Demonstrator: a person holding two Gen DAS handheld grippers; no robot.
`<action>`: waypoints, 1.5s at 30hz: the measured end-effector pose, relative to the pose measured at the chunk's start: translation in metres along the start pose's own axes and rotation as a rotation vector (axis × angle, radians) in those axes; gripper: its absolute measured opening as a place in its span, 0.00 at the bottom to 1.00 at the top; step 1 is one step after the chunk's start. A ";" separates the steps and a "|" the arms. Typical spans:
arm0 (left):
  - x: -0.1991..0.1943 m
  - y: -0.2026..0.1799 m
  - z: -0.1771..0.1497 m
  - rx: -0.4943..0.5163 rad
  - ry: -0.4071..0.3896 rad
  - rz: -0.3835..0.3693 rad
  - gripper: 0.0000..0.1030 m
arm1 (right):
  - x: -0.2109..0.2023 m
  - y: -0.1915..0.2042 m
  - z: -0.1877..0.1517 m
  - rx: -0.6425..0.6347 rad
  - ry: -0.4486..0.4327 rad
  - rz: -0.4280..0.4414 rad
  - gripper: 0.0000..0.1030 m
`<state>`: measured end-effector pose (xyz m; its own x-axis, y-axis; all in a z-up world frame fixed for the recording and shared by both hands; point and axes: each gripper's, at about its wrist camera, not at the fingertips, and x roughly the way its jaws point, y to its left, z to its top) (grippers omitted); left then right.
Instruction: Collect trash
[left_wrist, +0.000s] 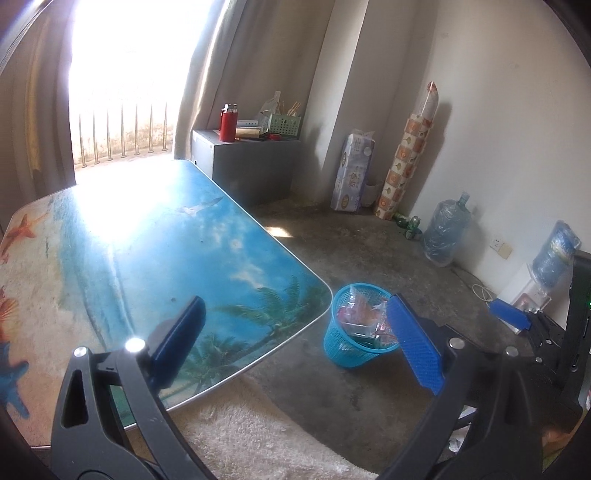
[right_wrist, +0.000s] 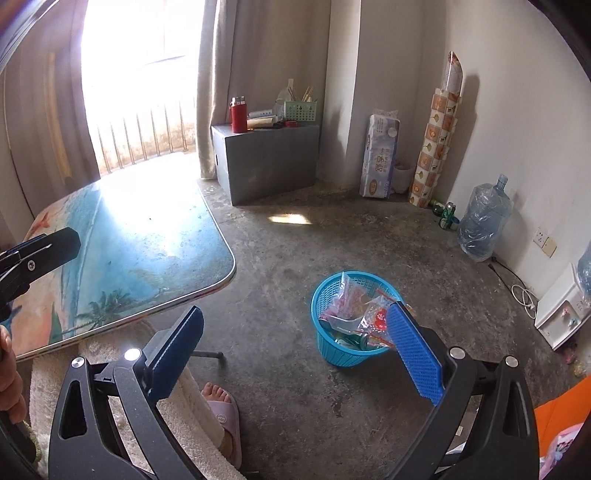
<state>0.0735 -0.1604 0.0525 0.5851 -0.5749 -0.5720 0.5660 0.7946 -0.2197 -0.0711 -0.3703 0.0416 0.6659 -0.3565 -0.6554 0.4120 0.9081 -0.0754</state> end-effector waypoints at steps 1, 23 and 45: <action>0.000 0.000 0.000 -0.003 0.000 0.004 0.92 | -0.002 0.001 0.000 -0.002 -0.004 -0.014 0.94; -0.002 -0.007 -0.004 -0.011 0.005 0.152 0.92 | -0.040 -0.018 -0.011 0.175 -0.148 -0.215 0.94; 0.002 -0.015 -0.017 0.051 0.121 0.194 0.92 | -0.030 -0.025 -0.042 0.358 -0.049 -0.206 0.94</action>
<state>0.0561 -0.1703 0.0408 0.6136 -0.3825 -0.6908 0.4803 0.8752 -0.0579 -0.1272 -0.3732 0.0318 0.5721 -0.5408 -0.6167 0.7242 0.6859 0.0704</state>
